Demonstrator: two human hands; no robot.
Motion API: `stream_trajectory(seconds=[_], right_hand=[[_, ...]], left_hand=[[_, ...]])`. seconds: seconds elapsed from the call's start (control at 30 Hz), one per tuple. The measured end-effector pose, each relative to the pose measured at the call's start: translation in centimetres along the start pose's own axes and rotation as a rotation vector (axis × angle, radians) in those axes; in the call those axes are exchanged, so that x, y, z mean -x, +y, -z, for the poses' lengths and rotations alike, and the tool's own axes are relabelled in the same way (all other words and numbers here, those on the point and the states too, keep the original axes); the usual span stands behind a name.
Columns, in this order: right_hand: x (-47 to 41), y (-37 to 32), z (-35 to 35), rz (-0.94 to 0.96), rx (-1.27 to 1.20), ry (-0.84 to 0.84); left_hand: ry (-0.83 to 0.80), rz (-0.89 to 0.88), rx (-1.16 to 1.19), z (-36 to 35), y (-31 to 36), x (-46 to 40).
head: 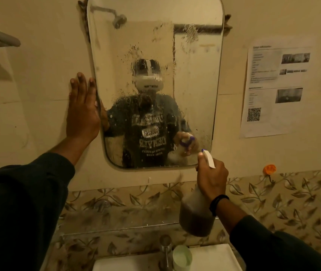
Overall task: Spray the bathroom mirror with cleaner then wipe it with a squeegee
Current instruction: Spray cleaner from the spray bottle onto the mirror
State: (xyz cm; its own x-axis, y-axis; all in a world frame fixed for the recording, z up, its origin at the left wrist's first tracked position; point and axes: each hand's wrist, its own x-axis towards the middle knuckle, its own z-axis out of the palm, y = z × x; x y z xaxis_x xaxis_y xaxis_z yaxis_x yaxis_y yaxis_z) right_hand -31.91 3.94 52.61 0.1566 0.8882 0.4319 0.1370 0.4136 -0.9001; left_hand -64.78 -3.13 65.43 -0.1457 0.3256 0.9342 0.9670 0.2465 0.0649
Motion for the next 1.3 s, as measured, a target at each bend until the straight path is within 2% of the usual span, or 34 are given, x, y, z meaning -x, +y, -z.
stream_trajectory(seconds=[0.27,0.63,0.83,0.97,1.07,1.17,1.3], right_hand=[[0.1,0.2,0.6,-0.010,0.029,-0.008],[-0.7,-2.1,0.3,0.089,-0.015,-0.058],[-1.0,-3.5,0.2,0.129,-0.071,-0.069],[-1.6,-5.3,0.3,0.187,-0.101,-0.073],[-1.7,-6.8,0.7,0.262,-0.131,-0.068],[-1.6,-8.1,1.8,0.342,-0.154,-0.077],[-1.7,-8.7,4.7,0.400,-0.120,-0.094]], left_hand=[[-0.020,0.054,0.061,1.1,1.6,0.3],[-0.051,0.072,0.083,1.6,1.7,0.8],[0.027,0.169,0.200,2.2,3.3,0.9],[0.076,0.163,0.273,3.0,6.5,1.9],[0.064,0.124,0.383,3.7,10.3,3.6],[0.056,0.120,0.644,4.7,14.9,6.2],[-0.119,0.211,1.020,5.9,20.5,10.1]])
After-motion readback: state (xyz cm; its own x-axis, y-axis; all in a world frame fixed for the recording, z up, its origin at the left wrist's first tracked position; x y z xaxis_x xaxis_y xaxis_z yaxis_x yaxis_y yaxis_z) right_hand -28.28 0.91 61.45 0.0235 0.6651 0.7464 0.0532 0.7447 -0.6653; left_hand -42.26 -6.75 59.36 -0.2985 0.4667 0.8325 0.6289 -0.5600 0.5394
